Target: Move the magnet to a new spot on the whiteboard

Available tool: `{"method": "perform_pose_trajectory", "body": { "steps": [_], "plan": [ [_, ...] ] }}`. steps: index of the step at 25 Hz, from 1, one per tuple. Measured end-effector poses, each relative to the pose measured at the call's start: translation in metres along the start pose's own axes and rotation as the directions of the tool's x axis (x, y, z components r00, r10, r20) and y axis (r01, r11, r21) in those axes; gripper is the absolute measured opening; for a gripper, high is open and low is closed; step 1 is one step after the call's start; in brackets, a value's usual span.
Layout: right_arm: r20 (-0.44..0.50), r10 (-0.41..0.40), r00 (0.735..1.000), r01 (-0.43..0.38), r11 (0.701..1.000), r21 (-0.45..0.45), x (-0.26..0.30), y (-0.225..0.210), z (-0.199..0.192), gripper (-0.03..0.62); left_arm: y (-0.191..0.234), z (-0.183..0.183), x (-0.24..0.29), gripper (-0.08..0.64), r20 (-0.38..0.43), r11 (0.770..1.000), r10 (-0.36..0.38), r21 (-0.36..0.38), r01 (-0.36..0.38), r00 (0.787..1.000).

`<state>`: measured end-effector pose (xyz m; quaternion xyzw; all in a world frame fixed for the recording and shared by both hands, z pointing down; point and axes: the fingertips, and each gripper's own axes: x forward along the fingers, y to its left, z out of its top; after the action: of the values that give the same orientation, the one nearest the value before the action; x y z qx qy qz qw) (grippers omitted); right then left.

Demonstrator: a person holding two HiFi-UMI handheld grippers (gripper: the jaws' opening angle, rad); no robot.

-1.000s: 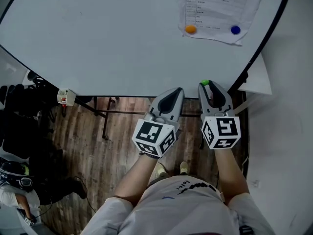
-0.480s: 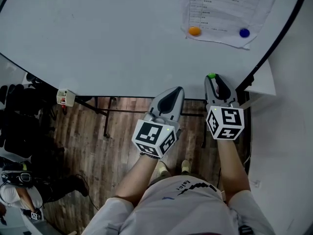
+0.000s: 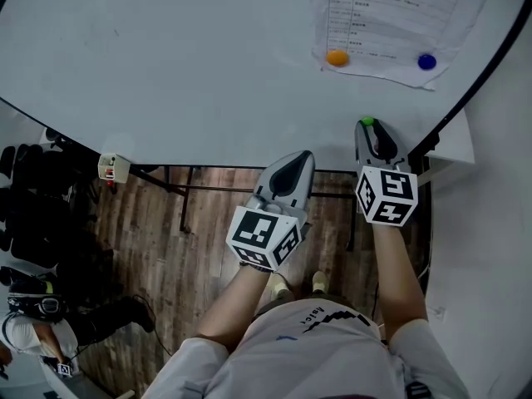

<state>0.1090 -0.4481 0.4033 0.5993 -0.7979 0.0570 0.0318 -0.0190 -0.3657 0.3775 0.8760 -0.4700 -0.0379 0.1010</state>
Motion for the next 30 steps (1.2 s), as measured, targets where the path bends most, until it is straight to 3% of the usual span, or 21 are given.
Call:
{"method": "perform_pose_trajectory", "body": {
  "steps": [17,30],
  "plan": [
    [0.001,-0.038,0.999,0.038,0.999,0.005,-0.007,0.001,-0.001,0.124,0.001,-0.004,-0.006,0.009,-0.013,1.000,-0.002,-0.005,0.002,1.000],
    [0.000,0.077,0.997,-0.077,0.997,0.007,-0.059,0.040,-0.003,0.089,-0.028,-0.003,-0.028,0.009,-0.007,1.000,-0.017,-0.015,0.016,1.000]
  ]
}}
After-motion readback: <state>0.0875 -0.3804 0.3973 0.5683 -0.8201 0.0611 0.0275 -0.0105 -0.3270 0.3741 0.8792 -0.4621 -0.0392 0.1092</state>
